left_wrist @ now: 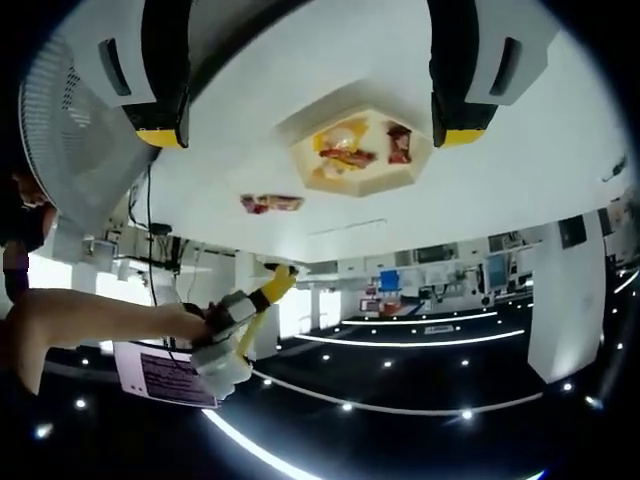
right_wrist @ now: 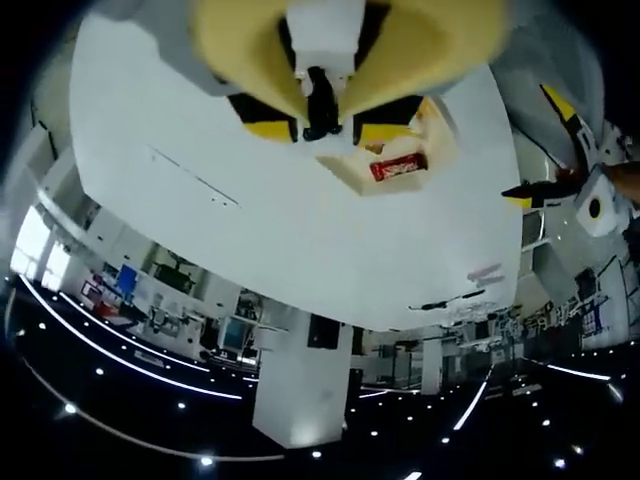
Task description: Place the target food into the container with the food tongs after gripping and lifting it, then release it inside without dropping or visibly crushing the food.
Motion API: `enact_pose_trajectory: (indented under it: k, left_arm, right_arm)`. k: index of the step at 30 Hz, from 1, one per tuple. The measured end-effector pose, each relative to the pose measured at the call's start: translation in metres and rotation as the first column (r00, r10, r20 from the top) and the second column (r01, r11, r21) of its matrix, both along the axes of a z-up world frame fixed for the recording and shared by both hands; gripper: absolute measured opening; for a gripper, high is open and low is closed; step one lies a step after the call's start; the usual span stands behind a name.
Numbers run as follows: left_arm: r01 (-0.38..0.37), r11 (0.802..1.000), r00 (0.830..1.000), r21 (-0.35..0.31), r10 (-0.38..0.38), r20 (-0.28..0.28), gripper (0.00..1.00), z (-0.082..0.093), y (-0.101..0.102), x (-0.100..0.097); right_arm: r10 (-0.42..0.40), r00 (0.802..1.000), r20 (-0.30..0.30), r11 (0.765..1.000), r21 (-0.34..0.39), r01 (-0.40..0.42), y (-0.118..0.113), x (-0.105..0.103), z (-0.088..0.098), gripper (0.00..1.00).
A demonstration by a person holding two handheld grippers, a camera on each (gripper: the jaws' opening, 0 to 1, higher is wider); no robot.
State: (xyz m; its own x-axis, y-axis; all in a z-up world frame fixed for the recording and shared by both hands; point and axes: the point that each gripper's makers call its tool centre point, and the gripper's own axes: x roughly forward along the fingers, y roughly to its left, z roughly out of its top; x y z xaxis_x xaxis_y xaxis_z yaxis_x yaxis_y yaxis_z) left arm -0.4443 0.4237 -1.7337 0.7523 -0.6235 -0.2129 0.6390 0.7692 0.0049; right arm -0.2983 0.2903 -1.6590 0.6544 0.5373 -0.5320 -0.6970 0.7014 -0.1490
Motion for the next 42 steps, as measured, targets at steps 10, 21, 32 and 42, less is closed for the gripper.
enact_pose_trajectory:
  k: [10, 21, 32, 42]
  left_arm:
    - [0.001, 1.000, 1.000, 0.001, -0.001, -0.012, 0.97, -0.002, 0.000, 0.000]
    - [0.008, 1.000, 1.000, -0.004, -0.008, -0.007, 0.96, -0.001, -0.001, -0.001]
    - [-0.011, 1.000, 1.000, 0.000, 0.011, 0.002, 0.95, 0.000, 0.003, 0.000]
    - [-0.007, 1.000, 1.000, 0.001, 0.007, 0.002, 0.94, 0.000, 0.001, 0.000]
  right_arm:
    - [0.077, 0.997, -0.006, 0.997, 0.010, -0.077, 0.050, 0.007, -0.001, 0.20]
    - [0.117, 0.993, -0.008, 0.993, 0.019, -0.117, 0.083, 0.014, 0.001, 0.20]
    - [0.154, 0.988, 0.017, 0.987, 0.046, -0.155, 0.099, 0.021, 0.009, 0.28]
    - [0.088, 0.996, -0.002, 0.996, 0.036, -0.088, 0.058, 0.021, 0.000, 0.28]
